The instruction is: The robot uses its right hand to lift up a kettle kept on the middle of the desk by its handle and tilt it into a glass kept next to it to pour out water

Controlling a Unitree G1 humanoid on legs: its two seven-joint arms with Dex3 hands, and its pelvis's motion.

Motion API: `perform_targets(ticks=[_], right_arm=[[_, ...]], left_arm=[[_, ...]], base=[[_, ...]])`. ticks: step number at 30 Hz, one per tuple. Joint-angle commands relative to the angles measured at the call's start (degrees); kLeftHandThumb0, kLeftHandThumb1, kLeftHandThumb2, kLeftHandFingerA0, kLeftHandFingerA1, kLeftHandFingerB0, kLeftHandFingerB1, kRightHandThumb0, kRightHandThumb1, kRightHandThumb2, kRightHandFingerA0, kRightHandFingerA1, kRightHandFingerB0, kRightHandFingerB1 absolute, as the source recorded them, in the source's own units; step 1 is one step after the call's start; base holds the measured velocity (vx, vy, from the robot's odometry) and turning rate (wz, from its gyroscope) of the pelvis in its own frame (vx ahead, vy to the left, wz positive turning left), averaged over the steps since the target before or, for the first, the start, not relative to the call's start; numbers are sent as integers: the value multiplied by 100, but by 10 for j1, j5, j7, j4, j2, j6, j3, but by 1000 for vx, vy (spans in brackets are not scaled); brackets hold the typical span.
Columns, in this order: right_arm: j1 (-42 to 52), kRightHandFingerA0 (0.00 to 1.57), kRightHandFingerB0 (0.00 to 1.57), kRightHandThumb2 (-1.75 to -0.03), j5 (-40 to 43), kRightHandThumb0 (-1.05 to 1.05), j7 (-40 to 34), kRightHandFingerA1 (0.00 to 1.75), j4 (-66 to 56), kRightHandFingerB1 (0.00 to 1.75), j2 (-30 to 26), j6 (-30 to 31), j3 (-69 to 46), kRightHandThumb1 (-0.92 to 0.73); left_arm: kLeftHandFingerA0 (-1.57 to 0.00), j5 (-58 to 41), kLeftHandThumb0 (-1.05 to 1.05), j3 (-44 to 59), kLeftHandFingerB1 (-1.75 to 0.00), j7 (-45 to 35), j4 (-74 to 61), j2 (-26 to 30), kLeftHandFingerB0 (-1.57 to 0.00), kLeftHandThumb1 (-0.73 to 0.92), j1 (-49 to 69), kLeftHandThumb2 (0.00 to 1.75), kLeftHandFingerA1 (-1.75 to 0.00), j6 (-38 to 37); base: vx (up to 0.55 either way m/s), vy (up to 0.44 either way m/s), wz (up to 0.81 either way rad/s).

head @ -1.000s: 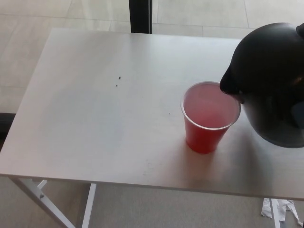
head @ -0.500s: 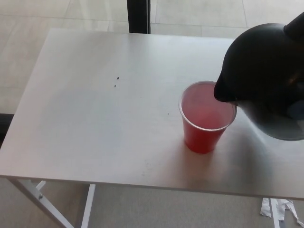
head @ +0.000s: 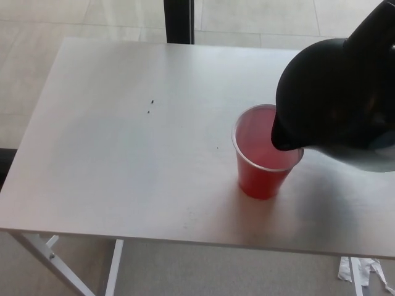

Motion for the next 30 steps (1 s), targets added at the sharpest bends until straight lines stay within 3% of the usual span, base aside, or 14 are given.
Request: perform_targets(ticks=[1, 6, 7, 11, 12, 14, 17, 21, 22, 23, 24, 25, 27, 30], right_arm=[[-6, 84, 72, -113, -19, -17, -9, 175, -5, 157, 18, -8, 7, -39], [-8, 88, 68, -114, -35, -16, -32, 175, -1, 142, 40, -6, 3, -44], [-4, 83, 72, -115, -39, -21, -35, 175, -2, 152, 45, -22, 7, -42], [-1, 88, 73, -108, -58, -15, -54, 175, -6, 136, 65, -26, 15, -47], [-2, 87, 76, -109, -59, -18, -59, 173, -9, 139, 72, -29, 16, -47], [2, 93, 76, -119, -60, -16, -61, 175, -11, 160, 81, -57, 19, -38], [11, 115, 79, -96, -105, -24, -59, 166, -10, 124, 64, -74, 60, -53], [26, 96, 75, -99, -125, -24, -47, 175, -12, 150, 44, -107, 93, -55], [25, 97, 77, -96, -120, -23, -45, 171, -19, 144, 51, -101, 92, -57], [24, 97, 77, -101, -124, -22, -45, 174, -28, 150, 55, -93, 97, -53], [21, 95, 76, -103, -137, -21, -45, 175, -34, 158, 55, -89, 111, -52], [19, 95, 76, -106, -154, -21, -44, 175, -38, 157, 51, -85, 127, -51], [17, 94, 75, -107, -174, -19, -38, 175, -45, 157, 43, -81, 149, -50], [20, 96, 80, -115, -223, -19, -52, 175, -39, 156, 21, -105, 188, -47]], left_arm=[[-63, 2, -105, 2, -79, 2, -3, 6, -50, 72, 5, 97, -60, 16], [-63, -1, -105, 3, -80, 2, -7, 3, -49, 71, 9, 97, -61, 21], [-65, 1, -105, 3, -81, 3, -8, 3, -49, 53, 10, 132, -58, 21], [-66, 6, -105, 0, -79, 5, -1, 5, -50, 73, 8, 99, -60, 19], [-67, 6, -105, -1, -81, 6, -5, 5, -50, 56, 9, 134, -56, 21], [-64, 3, -105, 1, -79, 4, -7, 3, -49, 72, 10, 98, -60, 24], [-66, 3, -105, 0, -81, 3, 0, 0, -49, 56, 7, 134, -57, 20], [-66, 0, -105, 2, -80, 5, 0, -4, -51, 55, 5, 133, -57, 25], [-64, 4, -105, -1, -78, 6, -1, -3, -50, 72, 3, 97, -60, 25], [-66, 3, -105, 0, -79, 7, 2, -3, -51, 53, 0, 131, -57, 24], [-65, 5, -105, -1, -79, 8, 0, -2, -50, 73, 1, 97, -60, 21], [-68, 4, -105, 0, -81, 7, 0, -2, -48, 57, 0, 133, -58, 22], [-67, 0, -105, 2, -81, 2, 2, -3, -48, 56, -3, 133, -58, 22], [-66, 5, -105, -2, -81, 6, -14, -3, -52, 72, 3, 98, -62, 27]], base=[[0, 0, 0], [0, 0, 0], [0, 0, 0], [0, 0, 0], [0, 0, 0], [0, 0, 0], [0, 0, 0], [0, 0, 0], [0, 0, 0], [0, 0, 0], [0, 0, 0], [0, 0, 0], [0, 0, 0], [0, 0, 0]])
